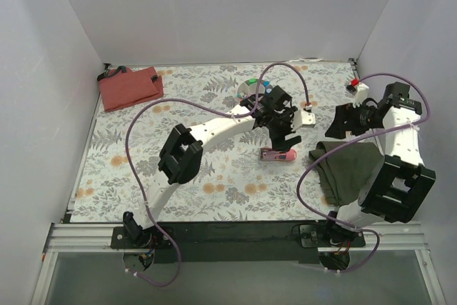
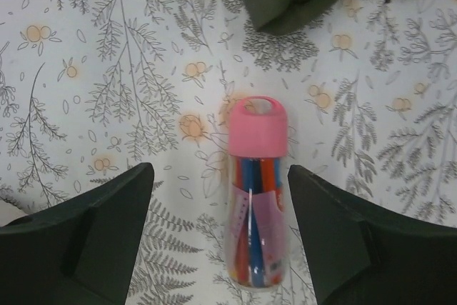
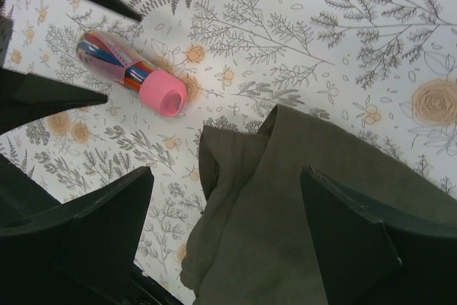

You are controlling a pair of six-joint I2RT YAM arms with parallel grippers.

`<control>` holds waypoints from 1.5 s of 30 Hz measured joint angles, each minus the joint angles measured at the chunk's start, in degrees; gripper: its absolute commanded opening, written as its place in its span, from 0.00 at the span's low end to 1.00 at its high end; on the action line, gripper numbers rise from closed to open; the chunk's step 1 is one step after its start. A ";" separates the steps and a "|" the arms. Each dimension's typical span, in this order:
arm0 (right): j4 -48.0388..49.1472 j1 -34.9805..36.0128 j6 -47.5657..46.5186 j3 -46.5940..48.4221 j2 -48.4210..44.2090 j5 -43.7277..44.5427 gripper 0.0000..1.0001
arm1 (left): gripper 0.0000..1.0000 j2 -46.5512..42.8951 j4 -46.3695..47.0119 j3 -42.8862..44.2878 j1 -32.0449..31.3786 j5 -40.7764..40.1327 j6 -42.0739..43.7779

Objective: Sort the stationery into containers
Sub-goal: Pick up the stationery from the center of the board.

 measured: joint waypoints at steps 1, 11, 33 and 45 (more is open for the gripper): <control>0.11 -0.63 -0.02 -0.52 -0.74 -0.20 0.93 | 0.77 2.47 -0.42 3.41 0.11 -0.33 0.17; -1.25 -5.88 -1.46 -7.76 -7.93 -2.86 0.93 | 0.76 8.15 -6.67 7.15 0.79 -0.81 2.75; -1.42 -7.28 -1.46 -9.64 -11.47 -4.09 0.93 | 0.72 13.70 -6.97 11.67 -2.60 3.50 1.38; -1.51 -7.96 -1.42 -10.32 -12.41 -4.46 0.92 | 0.00 15.17 -5.40 12.35 -3.02 2.73 -1.99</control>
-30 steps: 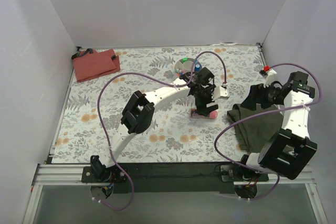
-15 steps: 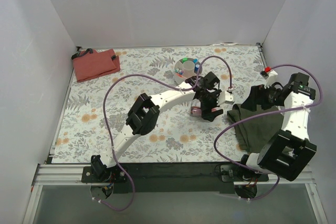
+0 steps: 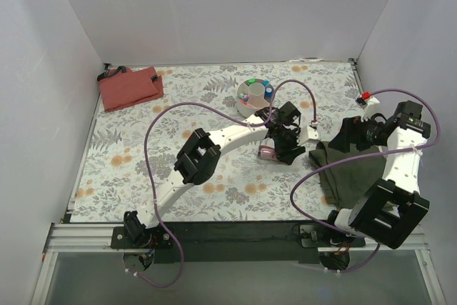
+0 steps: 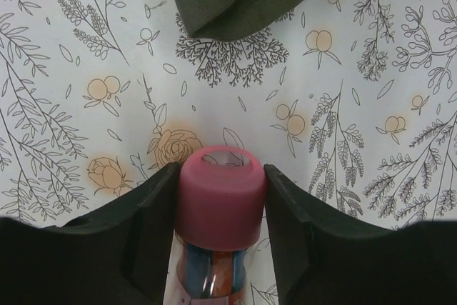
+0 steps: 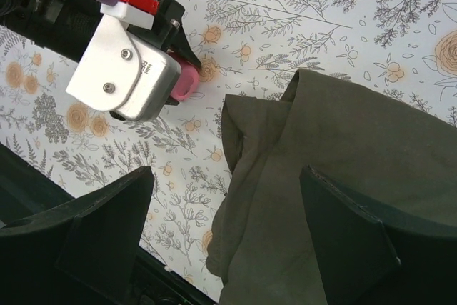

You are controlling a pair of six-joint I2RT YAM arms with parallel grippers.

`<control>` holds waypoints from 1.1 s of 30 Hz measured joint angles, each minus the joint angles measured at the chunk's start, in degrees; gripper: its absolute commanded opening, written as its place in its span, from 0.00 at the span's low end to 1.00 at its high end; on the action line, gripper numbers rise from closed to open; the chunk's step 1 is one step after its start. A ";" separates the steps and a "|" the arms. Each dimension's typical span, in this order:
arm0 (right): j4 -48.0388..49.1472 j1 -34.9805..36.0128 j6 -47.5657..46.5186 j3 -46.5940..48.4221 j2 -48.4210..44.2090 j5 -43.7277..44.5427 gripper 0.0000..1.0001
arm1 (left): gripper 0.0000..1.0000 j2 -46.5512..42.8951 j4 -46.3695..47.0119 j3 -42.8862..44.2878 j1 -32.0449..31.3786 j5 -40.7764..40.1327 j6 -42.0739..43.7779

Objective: Sort the stationery into containers
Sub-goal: Pick up the stationery from the center of the board, then place the stationery in the storage box.

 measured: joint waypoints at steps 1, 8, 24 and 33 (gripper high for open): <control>0.02 0.00 0.00 0.00 0.00 -0.04 0.92 | 0.00 -0.15 0.39 -0.37 0.02 -0.26 -0.57; 0.02 -0.04 0.11 0.02 0.59 -2.40 0.91 | 0.00 -6.78 2.78 -6.93 0.85 -1.84 -7.69; -0.09 -0.04 2.05 8.98 6.73 -5.01 0.89 | 0.00 -30.71 29.92 -13.66 16.65 -1.20 -24.22; 0.76 0.07 6.01 11.85 8.37 -2.45 0.89 | 0.00 -30.29 39.23 -17.20 22.91 -0.48 -23.17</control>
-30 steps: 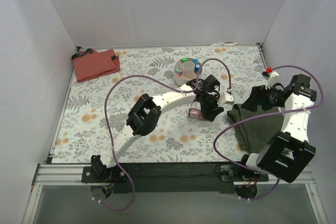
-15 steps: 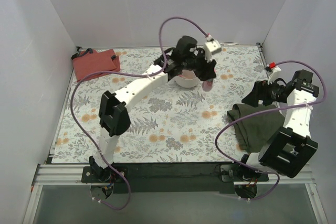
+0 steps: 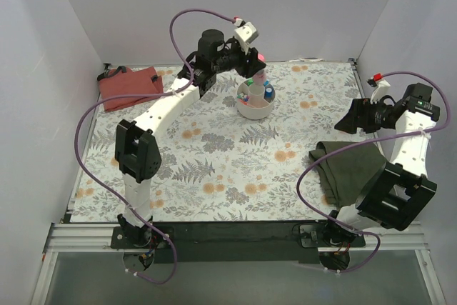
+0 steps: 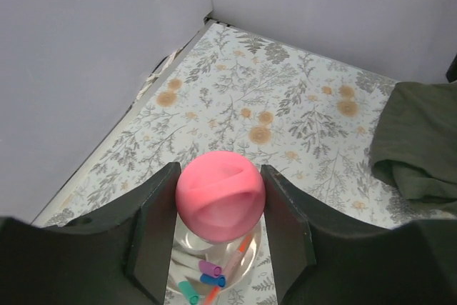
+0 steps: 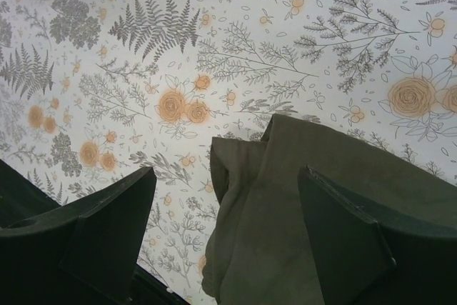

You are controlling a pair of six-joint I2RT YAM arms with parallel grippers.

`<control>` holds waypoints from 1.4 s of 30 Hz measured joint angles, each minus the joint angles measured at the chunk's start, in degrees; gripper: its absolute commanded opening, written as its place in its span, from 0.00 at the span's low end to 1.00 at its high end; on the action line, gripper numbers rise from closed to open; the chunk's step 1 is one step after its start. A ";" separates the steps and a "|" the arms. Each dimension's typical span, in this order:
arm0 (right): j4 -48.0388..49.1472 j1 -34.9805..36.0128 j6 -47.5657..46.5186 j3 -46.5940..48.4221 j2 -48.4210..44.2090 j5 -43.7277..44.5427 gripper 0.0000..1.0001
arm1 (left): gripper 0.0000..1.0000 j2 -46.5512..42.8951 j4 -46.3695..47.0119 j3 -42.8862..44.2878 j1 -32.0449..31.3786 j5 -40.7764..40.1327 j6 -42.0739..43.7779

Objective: Sort the stationery into containers
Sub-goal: Place the stationery in the storage box.

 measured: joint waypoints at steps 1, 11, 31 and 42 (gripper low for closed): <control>0.00 0.02 0.15 0.02 0.00 0.57 0.89 | 0.00 0.37 0.70 0.00 0.72 0.44 0.04; 0.00 0.00 0.90 0.02 -1.68 3.82 0.90 | 0.00 5.84 5.70 0.39 6.14 3.61 -0.26; 0.55 0.00 1.05 -1.07 -2.36 4.87 0.90 | 0.00 11.63 5.62 4.72 5.09 7.23 -3.65; 0.94 0.00 1.01 -1.18 -1.90 4.66 0.90 | 0.00 11.67 3.08 4.74 2.84 7.45 -3.23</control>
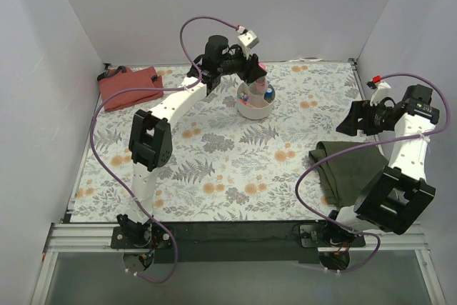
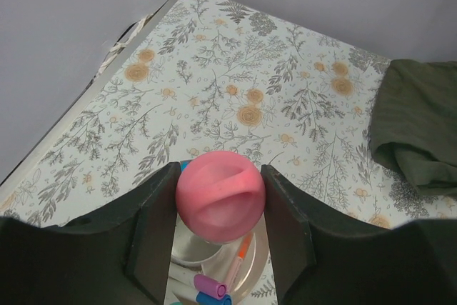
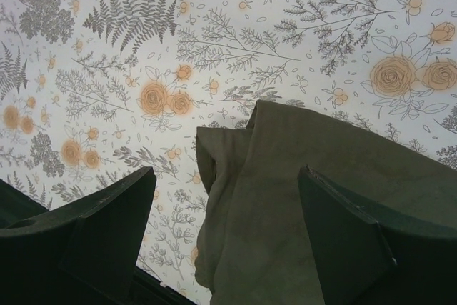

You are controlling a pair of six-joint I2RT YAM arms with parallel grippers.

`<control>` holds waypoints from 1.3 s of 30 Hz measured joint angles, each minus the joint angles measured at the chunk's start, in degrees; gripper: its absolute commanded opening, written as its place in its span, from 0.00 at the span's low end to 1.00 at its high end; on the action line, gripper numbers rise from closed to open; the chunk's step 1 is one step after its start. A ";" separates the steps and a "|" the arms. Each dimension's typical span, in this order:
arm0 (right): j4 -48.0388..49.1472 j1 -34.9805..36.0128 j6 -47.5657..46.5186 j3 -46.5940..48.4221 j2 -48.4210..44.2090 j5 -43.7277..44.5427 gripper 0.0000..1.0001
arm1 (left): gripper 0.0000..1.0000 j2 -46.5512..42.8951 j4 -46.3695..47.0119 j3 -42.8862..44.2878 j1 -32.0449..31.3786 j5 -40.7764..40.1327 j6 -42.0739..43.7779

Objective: Sort the stationery into containers
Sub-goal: Place the stationery in the storage box.

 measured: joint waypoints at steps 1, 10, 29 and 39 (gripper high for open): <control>0.07 0.00 0.00 -0.17 0.04 0.02 0.90 | 0.00 0.00 -0.15 0.00 -0.02 -0.22 0.28; 0.09 0.00 -0.02 -0.85 0.33 0.00 0.90 | 0.00 0.04 -0.90 -0.07 0.09 -2.91 2.19; 0.39 0.00 -0.02 -0.87 1.18 0.02 0.90 | 0.57 2.78 -1.42 -3.85 -0.11 -4.98 6.34; 0.39 0.48 -0.46 -0.83 1.14 -1.33 0.98 | 0.78 3.02 -2.67 -1.40 -0.87 -7.93 5.57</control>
